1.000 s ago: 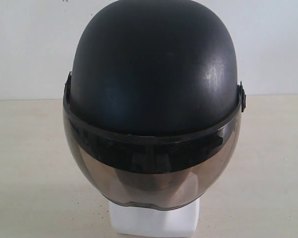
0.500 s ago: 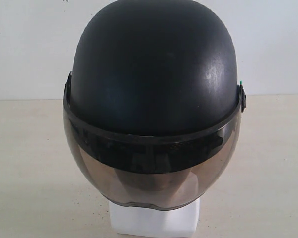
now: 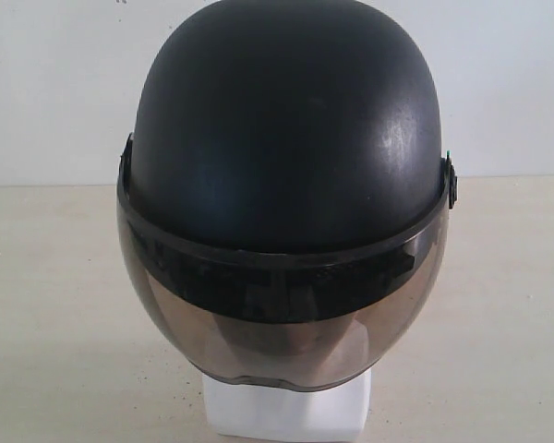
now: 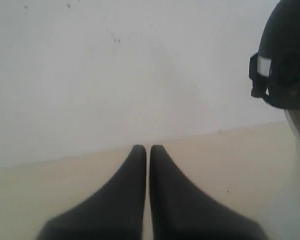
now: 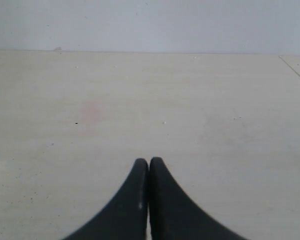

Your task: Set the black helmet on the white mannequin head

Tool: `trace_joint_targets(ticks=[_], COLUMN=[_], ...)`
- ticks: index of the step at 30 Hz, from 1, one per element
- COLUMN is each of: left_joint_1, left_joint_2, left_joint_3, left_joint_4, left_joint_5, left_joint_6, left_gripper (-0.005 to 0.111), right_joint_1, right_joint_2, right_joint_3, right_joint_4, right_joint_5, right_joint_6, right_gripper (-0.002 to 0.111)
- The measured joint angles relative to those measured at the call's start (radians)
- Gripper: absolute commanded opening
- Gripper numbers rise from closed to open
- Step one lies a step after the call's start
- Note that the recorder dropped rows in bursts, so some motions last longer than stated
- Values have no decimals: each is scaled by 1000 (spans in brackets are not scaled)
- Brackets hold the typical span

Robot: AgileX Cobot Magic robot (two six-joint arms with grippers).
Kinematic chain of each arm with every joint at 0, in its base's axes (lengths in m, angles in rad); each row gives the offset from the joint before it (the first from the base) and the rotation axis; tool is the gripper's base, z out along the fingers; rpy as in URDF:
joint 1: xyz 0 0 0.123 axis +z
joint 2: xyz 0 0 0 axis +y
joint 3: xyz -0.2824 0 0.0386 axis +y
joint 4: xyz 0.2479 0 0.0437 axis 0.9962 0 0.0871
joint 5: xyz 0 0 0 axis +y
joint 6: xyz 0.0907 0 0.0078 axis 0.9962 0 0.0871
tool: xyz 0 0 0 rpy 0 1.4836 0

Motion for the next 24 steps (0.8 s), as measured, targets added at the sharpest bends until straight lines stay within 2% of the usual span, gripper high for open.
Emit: trace_joint_targets(ticks=[7, 16, 20, 24], left_joint_1=[0, 0, 2, 33], left_joint_2=[-4, -4, -4, -8], left_joint_3=[151, 153, 153, 153], left_joint_4=[-10, -10, -10, -11], left_joint_5=[-53, -19, 42, 103], left_joint_6=[-53, -55, -55, -60], left_gripper=[4, 4, 4, 4], right_joint_1=[0, 0, 0, 0], right_joint_2=[0, 0, 0, 0], right_joint_3=[0, 0, 0, 0], right_joint_4=[0, 0, 0, 0], right_joint_5=[2, 2, 2, 2], right_joint_6=[0, 0, 0, 0], right_gripper=[0, 0, 0, 0])
